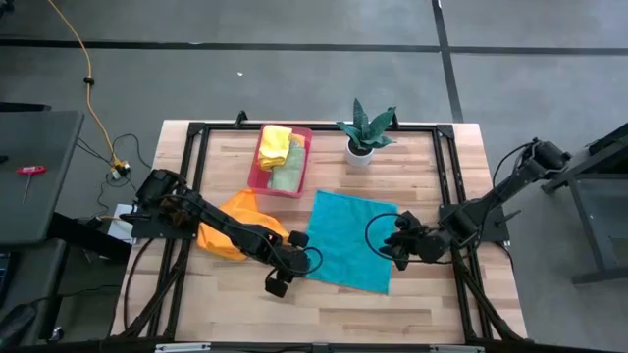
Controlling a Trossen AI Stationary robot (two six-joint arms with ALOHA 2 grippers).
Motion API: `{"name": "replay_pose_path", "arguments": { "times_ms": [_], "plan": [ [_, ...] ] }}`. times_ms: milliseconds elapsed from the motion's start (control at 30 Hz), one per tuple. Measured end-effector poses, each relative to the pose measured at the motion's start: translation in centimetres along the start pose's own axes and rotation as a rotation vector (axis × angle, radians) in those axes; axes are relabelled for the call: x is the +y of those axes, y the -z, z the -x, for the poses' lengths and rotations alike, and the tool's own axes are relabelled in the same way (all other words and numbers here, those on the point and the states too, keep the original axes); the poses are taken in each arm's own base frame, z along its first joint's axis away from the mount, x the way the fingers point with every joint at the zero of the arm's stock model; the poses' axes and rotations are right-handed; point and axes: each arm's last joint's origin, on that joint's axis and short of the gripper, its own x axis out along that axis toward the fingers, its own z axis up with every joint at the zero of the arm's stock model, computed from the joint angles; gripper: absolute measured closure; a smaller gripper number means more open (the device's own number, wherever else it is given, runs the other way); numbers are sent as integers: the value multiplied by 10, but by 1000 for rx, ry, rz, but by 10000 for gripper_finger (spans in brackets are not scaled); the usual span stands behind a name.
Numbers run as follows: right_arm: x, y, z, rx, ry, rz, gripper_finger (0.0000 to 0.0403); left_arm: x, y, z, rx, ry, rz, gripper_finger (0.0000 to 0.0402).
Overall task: Fold microfiber towels
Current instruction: Fold the blue microfiber cloth
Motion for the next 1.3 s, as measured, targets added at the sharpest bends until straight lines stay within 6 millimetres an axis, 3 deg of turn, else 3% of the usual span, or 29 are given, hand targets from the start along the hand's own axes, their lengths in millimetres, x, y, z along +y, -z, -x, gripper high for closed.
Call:
{"name": "replay_pose_path", "arguments": {
  "times_ms": [200, 533, 1300],
  "plan": [
    [0, -1, 1, -27, 6, -7, 220, 0, 1, -1, -5, -1, -1, 272],
    [0, -1, 1, -32, 10, -2, 220, 3, -1, -1, -25, -2, -19, 316],
    [0, -1, 0, -33, 10, -4, 220, 3, 5, -13, 17, 45, -5, 318]
  ]
}}
